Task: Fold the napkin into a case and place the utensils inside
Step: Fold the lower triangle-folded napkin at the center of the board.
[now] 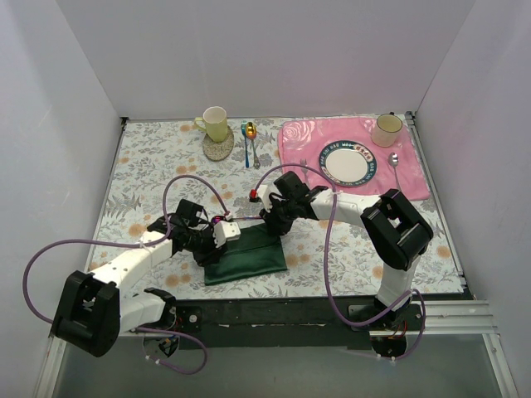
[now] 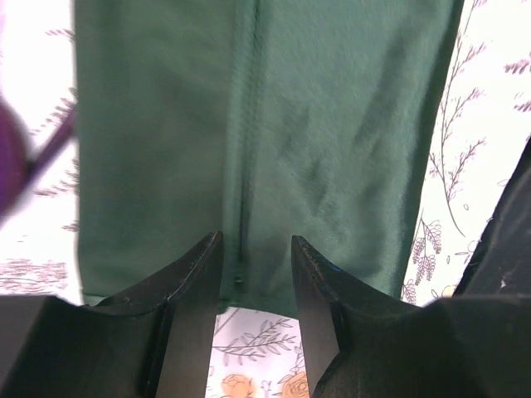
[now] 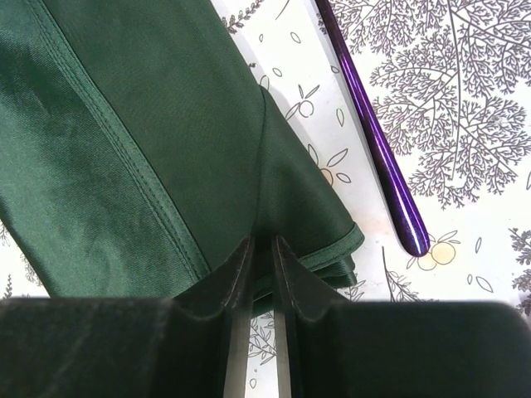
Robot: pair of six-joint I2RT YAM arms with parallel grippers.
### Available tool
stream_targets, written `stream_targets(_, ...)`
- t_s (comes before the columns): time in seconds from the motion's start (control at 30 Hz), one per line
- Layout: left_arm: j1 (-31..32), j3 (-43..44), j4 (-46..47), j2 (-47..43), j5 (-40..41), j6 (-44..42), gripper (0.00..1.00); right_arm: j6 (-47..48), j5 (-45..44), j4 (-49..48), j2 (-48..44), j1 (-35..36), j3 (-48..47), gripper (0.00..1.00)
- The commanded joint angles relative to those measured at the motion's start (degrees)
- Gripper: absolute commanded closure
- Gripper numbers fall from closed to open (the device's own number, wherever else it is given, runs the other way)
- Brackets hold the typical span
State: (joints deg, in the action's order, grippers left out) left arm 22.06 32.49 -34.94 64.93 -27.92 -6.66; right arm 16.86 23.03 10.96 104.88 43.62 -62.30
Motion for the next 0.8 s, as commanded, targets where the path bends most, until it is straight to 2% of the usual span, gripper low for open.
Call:
stream_targets(0.0,1.31,-1.90,1.62,0.64,2.61,0.24,0.62,1.68,-4.04,6.17,1.64,-0.46,-0.98,0.76)
stream_targets(0.23,1.84,-3.40,2.86,1.96,4.63,0.50,0.64,2.47,-3.87,8.72,0.94,-0.46,-3.08,0.71)
stream_targets(0.53,2.19,-3.75,3.12,1.78,4.46,0.85,0.64,1.77,-5.27,13.38,-0.56,-0.46,-6.51,0.57)
stream_targets(0.77,2.37,-3.66,3.30,1.61,4.72,1.12,0.64,1.42,-6.15,13.83,0.50,0.33,-6.26,0.57)
